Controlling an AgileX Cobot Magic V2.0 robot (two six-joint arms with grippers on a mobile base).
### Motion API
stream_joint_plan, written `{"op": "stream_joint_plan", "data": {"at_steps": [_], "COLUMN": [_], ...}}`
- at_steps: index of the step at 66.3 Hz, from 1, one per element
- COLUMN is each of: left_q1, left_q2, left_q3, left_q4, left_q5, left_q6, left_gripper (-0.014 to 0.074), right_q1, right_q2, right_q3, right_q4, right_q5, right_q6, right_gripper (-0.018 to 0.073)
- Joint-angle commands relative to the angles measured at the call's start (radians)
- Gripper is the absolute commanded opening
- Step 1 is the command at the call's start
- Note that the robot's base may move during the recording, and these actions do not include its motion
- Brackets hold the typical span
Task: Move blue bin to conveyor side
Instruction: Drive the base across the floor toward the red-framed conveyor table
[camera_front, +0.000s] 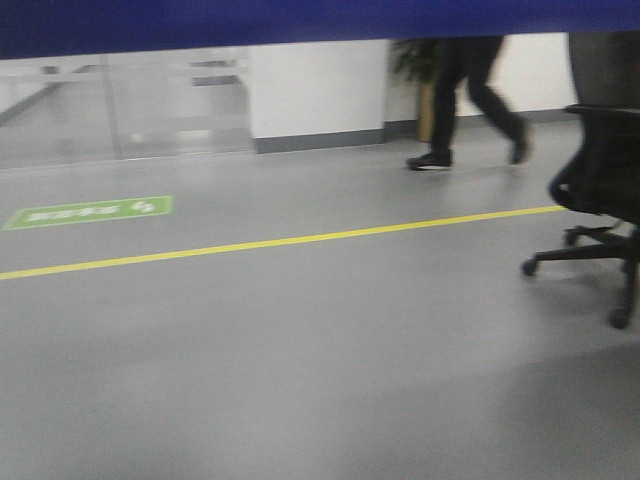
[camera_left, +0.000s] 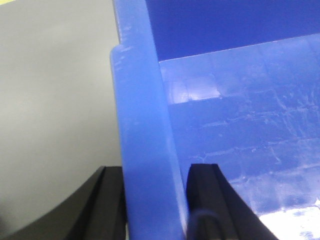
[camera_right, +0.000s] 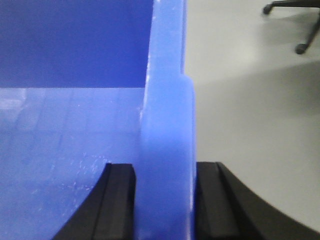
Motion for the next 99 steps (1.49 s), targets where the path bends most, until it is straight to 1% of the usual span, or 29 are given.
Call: {"op": "stream_joint_plan", "data": {"at_steps": [1,29,43,50,60,78,85,99], "left_q1": [-0.011,-0.011,-0.011,-0.011,-0.011,-0.011,-0.011,-0.011], "left_q2": [-0.02,-0.02,-0.02,-0.02,-0.02,-0.02,-0.02,-0.02], "left_q3": [-0.015,-0.015,-0.015,-0.015,-0.015,-0.015,-0.015,-0.015], "left_q4": [-0.035,-0.032,-0.003,0.019,0.07,0.191,0.225,0.26], "left_q5": [-0.077,-0.077,-0.077,-0.077,-0.077,-0.077,-0.077,-0.077], "left_q6": [0.016,0.016,0.016,0.016,0.016,0.016,0.016,0.016], "left_gripper": [-0.0019,-0.0019,-0.0019,-0.0019,-0.0019,-0.0019,-0.0019,-0.0019], "right_q1": [0.004,0.004,0.004,0.004,0.004,0.004,0.004,0.004], "right_q2": [-0.024,-0.024,-0.024,-0.024,-0.024,-0.024,-0.024,-0.024], "right_q3": [-0.014,-0.014,-0.014,-0.014,-0.014,-0.014,-0.014,-0.014], "right_q4": [-0.005,-0.005,-0.005,-0.005,-0.005,-0.005,-0.005,-0.005], "right_q5": [-0.112,-0.113,-0.113,-0.113,-0.113,-0.113,-0.113,-0.113], "right_q6": [-0.01,-0.01,-0.01,-0.01,-0.01,-0.01,-0.01,-0.01], "right_gripper": [-0.0081,-0.0081,-0.0081,-0.0081,-0.0081,-0.0081,-0.0081,-0.0081]}}
